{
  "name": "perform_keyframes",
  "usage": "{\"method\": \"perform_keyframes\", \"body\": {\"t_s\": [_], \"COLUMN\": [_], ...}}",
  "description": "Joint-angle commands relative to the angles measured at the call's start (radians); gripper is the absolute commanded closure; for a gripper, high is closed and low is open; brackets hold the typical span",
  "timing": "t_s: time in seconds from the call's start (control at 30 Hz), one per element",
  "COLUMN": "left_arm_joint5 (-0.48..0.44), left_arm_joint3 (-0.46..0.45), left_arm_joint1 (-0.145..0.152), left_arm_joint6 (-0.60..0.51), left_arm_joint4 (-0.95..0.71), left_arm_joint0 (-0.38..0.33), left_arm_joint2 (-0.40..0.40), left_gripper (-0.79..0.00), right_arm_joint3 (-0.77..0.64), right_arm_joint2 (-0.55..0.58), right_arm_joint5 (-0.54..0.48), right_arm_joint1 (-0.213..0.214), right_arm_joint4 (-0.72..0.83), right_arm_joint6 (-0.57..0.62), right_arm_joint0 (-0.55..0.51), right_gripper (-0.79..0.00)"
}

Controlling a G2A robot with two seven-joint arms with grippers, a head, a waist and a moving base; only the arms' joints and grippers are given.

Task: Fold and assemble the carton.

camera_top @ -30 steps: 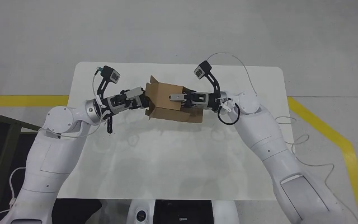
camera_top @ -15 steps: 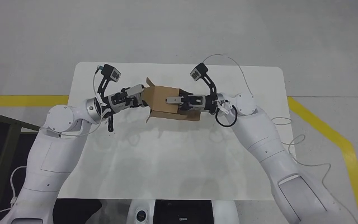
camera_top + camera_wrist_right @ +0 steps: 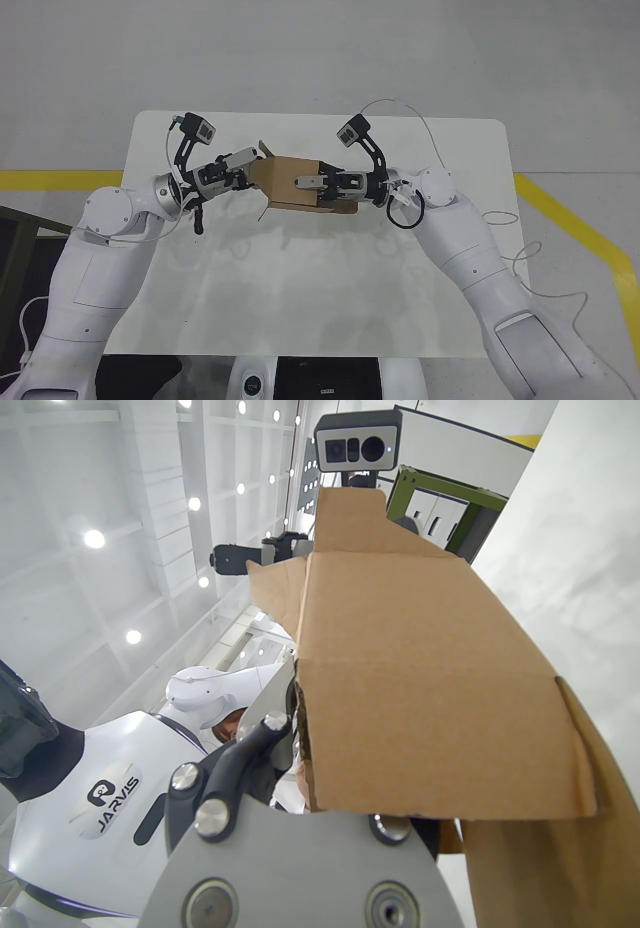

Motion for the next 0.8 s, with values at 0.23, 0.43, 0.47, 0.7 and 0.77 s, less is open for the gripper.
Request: {"method": "perform_keyframes", "body": {"t_s": [0.23,0.43,0.47,0.7,0.77], "left_arm_joint5": [0.006,-0.011,-0.016,-0.048,-0.053], "left_arm_joint3": [0.002,0.011,0.011,-0.006,-0.015], "left_arm_joint1": [-0.003,-0.002,-0.001,0.001,0.001], "left_arm_joint6": [0.000,0.021,0.023,0.006,0.002], "left_arm_joint4": [-0.014,0.004,0.009,0.035,0.040], "left_arm_joint0": [0.002,0.000,0.001,0.022,0.031], "left_arm_joint2": [-0.001,-0.025,-0.029,-0.044,-0.044], "left_gripper": [-0.785,-0.785,-0.785,-0.785,-0.785], "right_arm_joint3": [0.008,0.022,0.023,0.029,0.027], "right_arm_joint2": [0.010,0.037,0.043,0.092,0.102], "right_arm_joint5": [-0.003,-0.012,-0.013,-0.006,-0.001], "right_arm_joint1": [-0.002,0.005,0.007,0.023,0.026], "right_arm_joint4": [0.007,-0.013,-0.016,-0.090,-0.107], "right_arm_joint6": [0.005,-0.018,-0.024,-0.141,-0.178], "right_arm_joint0": [-0.003,-0.006,-0.007,-0.017,-0.021], "right_gripper": [0.000,0.000,0.000,0.000,0.000]}}
